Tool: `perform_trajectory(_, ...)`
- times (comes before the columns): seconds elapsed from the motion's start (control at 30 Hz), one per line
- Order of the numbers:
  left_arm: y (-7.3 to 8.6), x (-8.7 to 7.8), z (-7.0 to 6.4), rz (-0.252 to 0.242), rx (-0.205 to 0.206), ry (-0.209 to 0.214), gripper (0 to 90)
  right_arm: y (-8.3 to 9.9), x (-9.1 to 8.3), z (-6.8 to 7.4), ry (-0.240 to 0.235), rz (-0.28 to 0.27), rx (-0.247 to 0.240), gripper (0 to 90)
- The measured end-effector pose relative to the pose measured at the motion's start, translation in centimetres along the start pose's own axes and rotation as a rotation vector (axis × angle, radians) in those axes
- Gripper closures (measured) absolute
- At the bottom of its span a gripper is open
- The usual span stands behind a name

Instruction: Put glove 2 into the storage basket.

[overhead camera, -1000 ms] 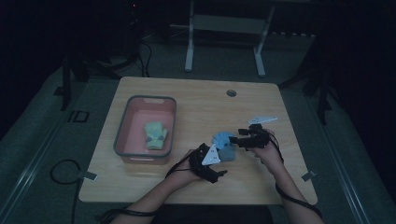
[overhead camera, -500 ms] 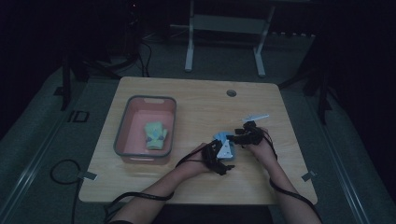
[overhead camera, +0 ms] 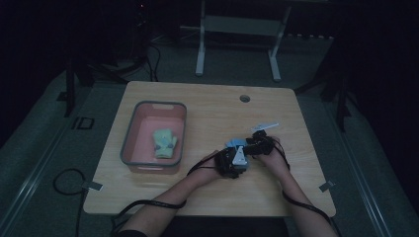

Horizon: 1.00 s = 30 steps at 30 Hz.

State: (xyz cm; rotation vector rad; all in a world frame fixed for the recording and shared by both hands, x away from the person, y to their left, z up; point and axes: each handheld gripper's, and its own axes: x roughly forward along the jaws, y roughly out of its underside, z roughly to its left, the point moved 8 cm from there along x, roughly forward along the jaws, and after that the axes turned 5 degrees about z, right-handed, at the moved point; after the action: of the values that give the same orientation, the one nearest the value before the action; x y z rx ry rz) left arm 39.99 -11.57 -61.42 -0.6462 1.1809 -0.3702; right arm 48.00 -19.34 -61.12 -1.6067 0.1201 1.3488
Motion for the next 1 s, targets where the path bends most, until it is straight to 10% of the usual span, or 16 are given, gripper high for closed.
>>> perform_trajectory(0.23,0.0,-0.1,0.0,0.022,0.028,-0.015,65.4,0.0,-0.1,0.6,-0.010,0.027,-0.018,45.7)
perform_trajectory(0.43,-0.1,-0.4,0.3,0.023,-0.006,0.003,72.5,0.0,0.0,1.4,-0.108,0.047,0.023,71.0)
perform_trajectory(1.0,-1.1,-3.4,1.2,0.034,0.024,-0.036,74.4,-2.3,-2.2,2.5,-0.170,-0.029,0.069,78.3)
